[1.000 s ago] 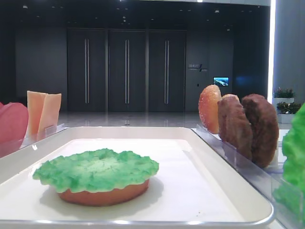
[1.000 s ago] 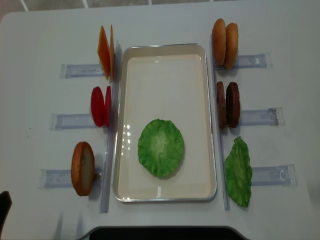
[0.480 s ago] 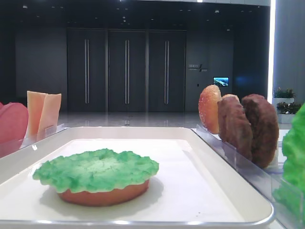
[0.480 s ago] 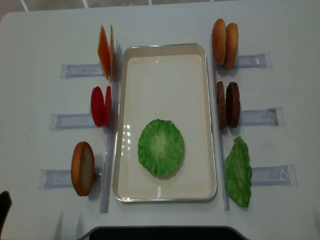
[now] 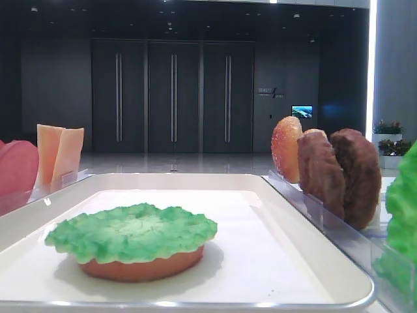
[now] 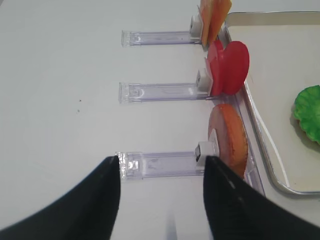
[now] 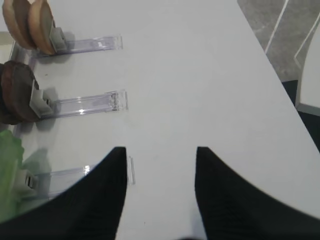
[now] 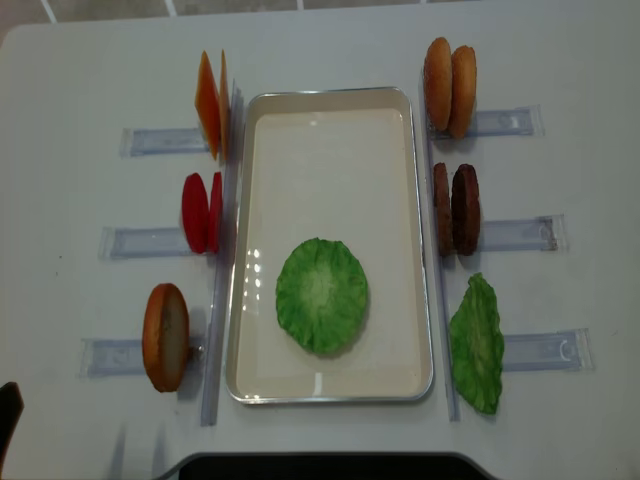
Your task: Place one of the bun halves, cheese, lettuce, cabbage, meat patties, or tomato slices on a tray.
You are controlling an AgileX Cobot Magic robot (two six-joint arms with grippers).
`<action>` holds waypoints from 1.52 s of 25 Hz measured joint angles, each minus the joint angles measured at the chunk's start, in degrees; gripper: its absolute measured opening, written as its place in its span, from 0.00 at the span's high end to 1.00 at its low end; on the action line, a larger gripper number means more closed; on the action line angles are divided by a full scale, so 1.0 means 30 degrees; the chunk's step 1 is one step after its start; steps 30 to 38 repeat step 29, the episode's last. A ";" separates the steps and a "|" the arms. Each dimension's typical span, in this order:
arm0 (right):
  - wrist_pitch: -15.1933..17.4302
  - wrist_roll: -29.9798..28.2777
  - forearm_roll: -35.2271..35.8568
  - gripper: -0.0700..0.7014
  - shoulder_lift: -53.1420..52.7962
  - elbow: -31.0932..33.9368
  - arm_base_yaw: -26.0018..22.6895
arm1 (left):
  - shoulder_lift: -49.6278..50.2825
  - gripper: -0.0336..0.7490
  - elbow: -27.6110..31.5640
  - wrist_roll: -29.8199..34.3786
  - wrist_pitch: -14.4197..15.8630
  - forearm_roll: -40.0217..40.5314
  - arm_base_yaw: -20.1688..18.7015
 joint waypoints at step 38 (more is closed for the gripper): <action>-0.0471 -0.0474 0.0000 0.52 -0.0634 0.1117 0.0278 | 0.0000 0.44 0.0000 0.0000 0.0000 0.0000 0.0000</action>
